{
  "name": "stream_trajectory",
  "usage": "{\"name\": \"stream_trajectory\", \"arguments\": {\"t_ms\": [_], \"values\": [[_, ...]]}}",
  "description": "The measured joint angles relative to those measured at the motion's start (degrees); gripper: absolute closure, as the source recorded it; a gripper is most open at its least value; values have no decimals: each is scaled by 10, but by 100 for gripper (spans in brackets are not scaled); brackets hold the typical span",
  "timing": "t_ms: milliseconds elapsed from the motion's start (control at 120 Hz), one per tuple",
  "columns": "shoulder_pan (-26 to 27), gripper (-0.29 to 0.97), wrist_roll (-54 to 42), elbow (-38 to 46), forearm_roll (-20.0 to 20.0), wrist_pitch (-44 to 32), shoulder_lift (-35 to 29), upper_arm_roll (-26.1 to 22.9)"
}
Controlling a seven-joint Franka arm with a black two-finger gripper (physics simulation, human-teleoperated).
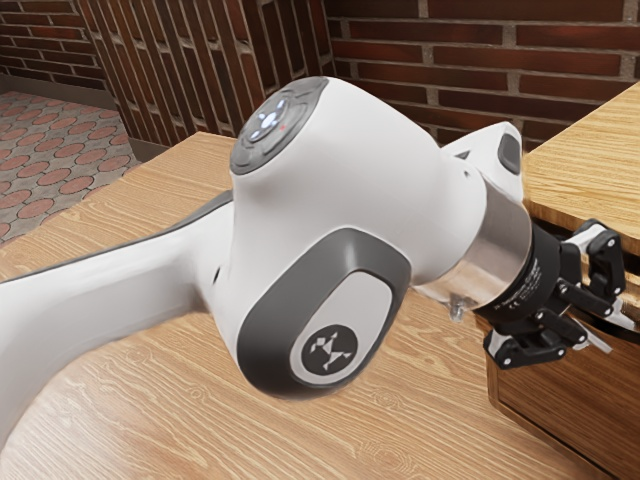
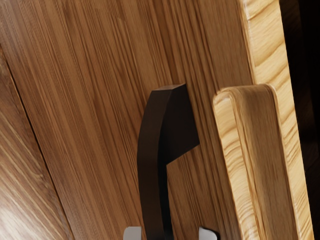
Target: Pull the drawer handle with one arm to open the drawer
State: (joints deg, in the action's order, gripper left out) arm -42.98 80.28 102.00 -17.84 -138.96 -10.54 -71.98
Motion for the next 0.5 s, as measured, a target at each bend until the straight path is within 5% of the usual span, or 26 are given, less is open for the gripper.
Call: {"name": "stream_trajectory", "arguments": {"t_ms": [500], "values": [[48, 76, 0, 1, -28, 52, -46, 71]]}}
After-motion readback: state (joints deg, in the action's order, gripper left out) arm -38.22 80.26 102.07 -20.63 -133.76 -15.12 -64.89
